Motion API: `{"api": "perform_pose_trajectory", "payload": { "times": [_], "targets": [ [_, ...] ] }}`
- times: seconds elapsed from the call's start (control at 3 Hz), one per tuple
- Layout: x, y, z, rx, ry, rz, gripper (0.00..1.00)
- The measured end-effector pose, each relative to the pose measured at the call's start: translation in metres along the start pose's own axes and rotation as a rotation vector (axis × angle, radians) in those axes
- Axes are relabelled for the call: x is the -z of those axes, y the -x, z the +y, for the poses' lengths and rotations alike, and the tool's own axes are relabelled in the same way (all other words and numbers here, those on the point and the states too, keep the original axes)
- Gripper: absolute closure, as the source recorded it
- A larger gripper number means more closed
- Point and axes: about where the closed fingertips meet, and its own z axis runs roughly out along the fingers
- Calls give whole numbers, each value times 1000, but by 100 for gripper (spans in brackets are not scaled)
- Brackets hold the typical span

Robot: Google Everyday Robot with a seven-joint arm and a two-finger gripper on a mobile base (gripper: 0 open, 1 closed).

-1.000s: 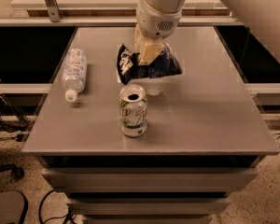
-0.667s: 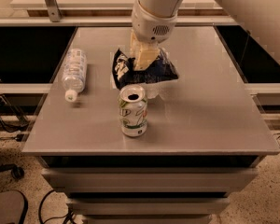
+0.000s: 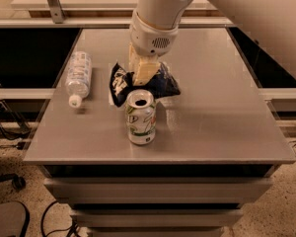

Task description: Move blue chip bag near 7up can

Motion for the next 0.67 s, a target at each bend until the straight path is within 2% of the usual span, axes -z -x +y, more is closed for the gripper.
{"api": "perform_pose_trajectory", "payload": {
  "times": [0.33,0.67],
  "targets": [
    [-7,10,6,9,21,-17,100],
    [-14,17,10,14,45,-35,84]
  ]
}}
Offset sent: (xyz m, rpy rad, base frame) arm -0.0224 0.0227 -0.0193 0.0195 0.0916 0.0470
